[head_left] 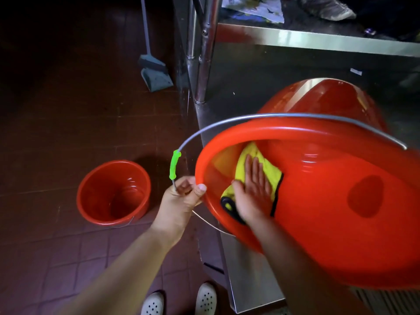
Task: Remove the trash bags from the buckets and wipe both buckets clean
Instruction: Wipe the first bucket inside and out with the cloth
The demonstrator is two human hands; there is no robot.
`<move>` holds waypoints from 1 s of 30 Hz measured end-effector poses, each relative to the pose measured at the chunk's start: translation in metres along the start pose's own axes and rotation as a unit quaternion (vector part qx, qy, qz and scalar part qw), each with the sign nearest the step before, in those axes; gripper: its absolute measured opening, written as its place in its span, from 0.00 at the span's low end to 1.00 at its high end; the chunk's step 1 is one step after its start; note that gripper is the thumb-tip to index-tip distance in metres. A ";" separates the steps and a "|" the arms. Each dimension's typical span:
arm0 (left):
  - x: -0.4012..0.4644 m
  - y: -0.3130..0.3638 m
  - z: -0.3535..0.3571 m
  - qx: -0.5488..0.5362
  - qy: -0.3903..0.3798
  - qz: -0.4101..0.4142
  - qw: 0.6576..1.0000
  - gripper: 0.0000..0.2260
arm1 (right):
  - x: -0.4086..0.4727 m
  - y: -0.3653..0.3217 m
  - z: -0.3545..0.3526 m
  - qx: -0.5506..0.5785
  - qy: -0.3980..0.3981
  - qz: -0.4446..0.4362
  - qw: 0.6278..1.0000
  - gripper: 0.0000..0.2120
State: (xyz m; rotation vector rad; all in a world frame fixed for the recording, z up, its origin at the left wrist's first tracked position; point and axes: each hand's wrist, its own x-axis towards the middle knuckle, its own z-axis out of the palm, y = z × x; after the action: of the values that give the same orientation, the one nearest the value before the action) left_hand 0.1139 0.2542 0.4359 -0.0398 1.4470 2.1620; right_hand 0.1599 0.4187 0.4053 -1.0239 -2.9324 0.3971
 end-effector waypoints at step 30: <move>0.004 -0.007 -0.006 0.047 0.008 -0.048 0.998 0.08 | 0.015 0.020 0.000 -0.038 -0.021 0.053 0.998 0.34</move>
State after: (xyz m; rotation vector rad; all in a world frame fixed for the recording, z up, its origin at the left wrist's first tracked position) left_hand 0.1121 0.2525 0.4262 -0.0927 1.5222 2.0190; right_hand 0.1600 0.4430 0.3993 -1.2004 -2.9601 0.3157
